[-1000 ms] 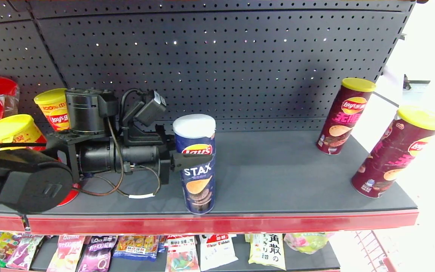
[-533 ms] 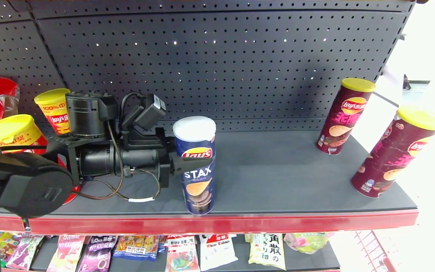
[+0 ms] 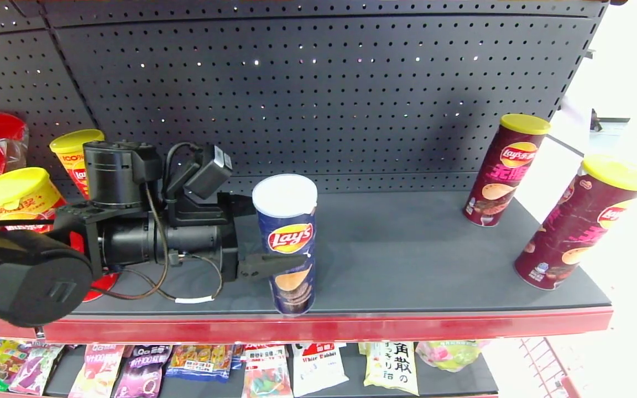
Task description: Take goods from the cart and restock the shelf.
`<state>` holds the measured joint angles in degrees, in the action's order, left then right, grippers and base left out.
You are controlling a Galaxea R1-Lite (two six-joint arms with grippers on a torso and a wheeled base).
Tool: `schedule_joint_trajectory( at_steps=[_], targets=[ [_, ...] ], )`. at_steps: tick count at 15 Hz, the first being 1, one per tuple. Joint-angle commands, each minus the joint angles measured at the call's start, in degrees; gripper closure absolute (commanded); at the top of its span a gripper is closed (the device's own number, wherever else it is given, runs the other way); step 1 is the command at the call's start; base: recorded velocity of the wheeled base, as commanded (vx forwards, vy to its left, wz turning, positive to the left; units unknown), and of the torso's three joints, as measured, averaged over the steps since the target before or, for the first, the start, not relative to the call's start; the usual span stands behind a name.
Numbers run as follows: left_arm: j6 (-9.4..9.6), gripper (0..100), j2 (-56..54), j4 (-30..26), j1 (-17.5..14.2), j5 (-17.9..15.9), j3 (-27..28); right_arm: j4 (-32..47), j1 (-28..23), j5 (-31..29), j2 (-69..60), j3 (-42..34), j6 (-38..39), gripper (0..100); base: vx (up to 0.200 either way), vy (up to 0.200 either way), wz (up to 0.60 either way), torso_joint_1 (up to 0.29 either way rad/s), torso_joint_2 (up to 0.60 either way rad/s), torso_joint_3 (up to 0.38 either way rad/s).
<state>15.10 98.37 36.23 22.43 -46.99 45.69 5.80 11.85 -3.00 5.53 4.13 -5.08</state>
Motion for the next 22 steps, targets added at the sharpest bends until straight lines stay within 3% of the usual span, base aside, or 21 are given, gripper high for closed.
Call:
schedule_joint_trajectory(
  at_steps=[1,3,4,5,7,8,10,12,15,17,19,22],
  targets=[
    [-0.07,0,-5.5,0.0,-1.9,0.0,-5.4,0.0,0.0,0.0,0.1,0.0,0.0,100,0.0,0.0,0.0,0.0,0.0,0.0],
    [-0.25,0,-11.4,-0.1,-4.2,0.2,-11.3,0.0,0.0,0.1,0.1,0.0,0.0,100,0.0,0.0,0.0,0.0,0.0,0.0],
    [-0.25,0,-11.4,-0.1,-4.2,0.2,-11.3,0.0,0.0,0.1,0.1,0.0,0.0,100,0.0,0.0,0.0,0.0,0.0,0.0],
    [-0.25,0,-18.4,-0.1,-7.6,1.8,-17.7,0.1,0.0,0.1,0.1,0.0,0.9,100,0.0,0.0,0.0,0.0,0.0,0.0],
    [-0.43,0,-26.9,-0.4,-10.5,10.2,-24.1,0.5,0.1,0.6,0.7,1.4,0.9,100,0.0,0.0,0.0,0.0,0.0,0.0],
    [-1.39,0,-30.6,-0.5,-10.5,14.0,-26.4,0.6,0.2,0.8,4.2,4.7,0.8,100,0.0,0.0,0.0,0.0,0.0,0.0],
    [-6.32,0,-37.0,-1.4,-10.4,17.1,-29.4,0.2,0.2,2.2,15.8,13.4,0.9,100,0.0,0.0,0.0,0.0,0.0,0.0],
    [-8.6,0,-41.4,-4.7,-10.5,17.1,-29.8,0.1,0.2,5.3,22.4,17.9,0.5,100,0.0,0.0,0.0,0.0,0.0,0.0],
    [-8.69,0,-48.0,-11.1,-10.4,16.9,-29.8,0.4,1.3,10.5,29.3,24.9,0.6,100,0.0,0.0,0.0,0.0,0.0,0.0],
    [-8.69,0,-55.4,-20.9,-10.4,16.9,-29.3,0.9,5.5,15.0,39.9,33.1,0.6,100,0.0,0.0,0.0,0.0,0.0,0.0],
    [-8.69,0,-58.3,-25.2,-10.5,17.6,-28.5,0.2,10.7,14.8,49.9,39.5,0.5,100,0.0,0.0,0.0,0.0,0.0,0.0],
    [-8.69,0,-58.1,-25.9,-10.5,19.7,-27.5,0.0,13.8,14.4,62.9,48.3,0.2,100,0.0,0.0,0.0,0.0,0.0,0.0]
  ],
)
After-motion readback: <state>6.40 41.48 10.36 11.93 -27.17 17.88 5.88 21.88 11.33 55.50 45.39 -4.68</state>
